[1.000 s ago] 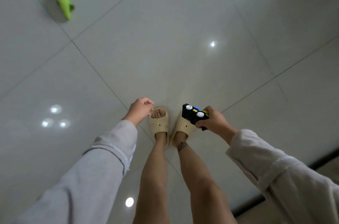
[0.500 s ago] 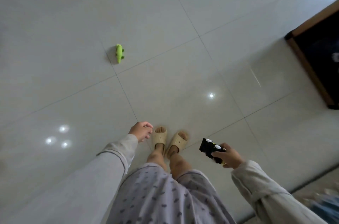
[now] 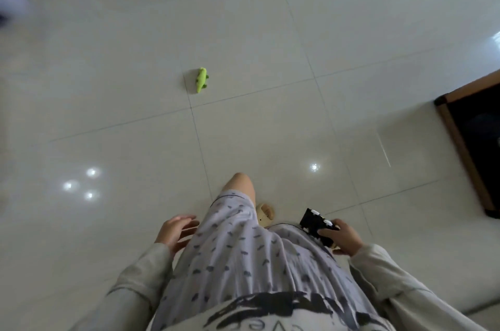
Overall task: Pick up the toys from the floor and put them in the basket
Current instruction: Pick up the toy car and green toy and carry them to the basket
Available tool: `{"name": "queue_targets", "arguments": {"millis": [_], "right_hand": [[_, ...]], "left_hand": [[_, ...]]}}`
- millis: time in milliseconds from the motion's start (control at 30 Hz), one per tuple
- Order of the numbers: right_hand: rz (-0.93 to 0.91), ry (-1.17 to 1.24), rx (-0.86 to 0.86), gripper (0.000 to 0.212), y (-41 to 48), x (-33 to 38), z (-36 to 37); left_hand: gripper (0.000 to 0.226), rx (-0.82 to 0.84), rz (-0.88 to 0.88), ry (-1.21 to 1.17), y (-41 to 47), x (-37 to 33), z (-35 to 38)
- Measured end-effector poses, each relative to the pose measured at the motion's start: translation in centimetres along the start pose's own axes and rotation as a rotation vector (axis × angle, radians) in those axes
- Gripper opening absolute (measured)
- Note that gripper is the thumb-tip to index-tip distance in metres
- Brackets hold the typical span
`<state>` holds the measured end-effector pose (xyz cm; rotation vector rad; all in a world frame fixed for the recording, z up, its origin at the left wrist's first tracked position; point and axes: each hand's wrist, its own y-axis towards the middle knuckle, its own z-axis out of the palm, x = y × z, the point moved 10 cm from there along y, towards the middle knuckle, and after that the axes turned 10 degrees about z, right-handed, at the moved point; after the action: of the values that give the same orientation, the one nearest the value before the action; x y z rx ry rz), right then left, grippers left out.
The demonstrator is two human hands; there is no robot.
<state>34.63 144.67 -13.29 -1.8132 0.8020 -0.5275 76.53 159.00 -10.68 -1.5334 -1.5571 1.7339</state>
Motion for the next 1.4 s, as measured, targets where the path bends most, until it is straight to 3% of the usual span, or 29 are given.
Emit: {"name": "queue_targets", "arguments": {"millis": [100,333,567,800,933,1133,1300,1400], "right_hand": [[-0.043,-0.081,-0.018,0.037,0.0,4.7,-1.1],[-0.200,-0.132,-0.031,0.039,-0.8,18.5,-2.6],[-0.175,-0.085,-0.037,0.028,-1.9,28.0,-4.9],[-0.080,0.030,-0.068,0.024,-1.8,31.5,-6.0],[-0.007,0.162,-0.029,0.030,-1.4,33.5,-6.6],[-0.059,0.052,-0.031,0.027,0.2,42.3,-8.2],[-0.138,-0.091,-0.004,0.027,1.9,52.7,-9.7],[-0.181,-0.185,-0.008,0.026,2.5,59.1,-10.6]], "left_hand": [[0.017,-0.055,-0.047,-0.047,0.6,0.6,-0.8],[0.018,-0.025,-0.164,0.126,4.5,-1.0,-2.0],[0.009,-0.017,-0.073,0.143,10.9,-14.6,-2.5],[0.013,0.061,0.133,0.235,15.4,-32.5,-1.9],[0.011,0.057,0.189,0.179,16.8,-38.1,-2.2],[0.011,0.032,0.026,0.172,18.0,-35.7,-2.2],[0.011,-0.041,-0.258,0.017,17.6,-31.7,-1.7],[0.013,-0.046,-0.312,-0.066,18.3,-33.0,-0.7]]}}
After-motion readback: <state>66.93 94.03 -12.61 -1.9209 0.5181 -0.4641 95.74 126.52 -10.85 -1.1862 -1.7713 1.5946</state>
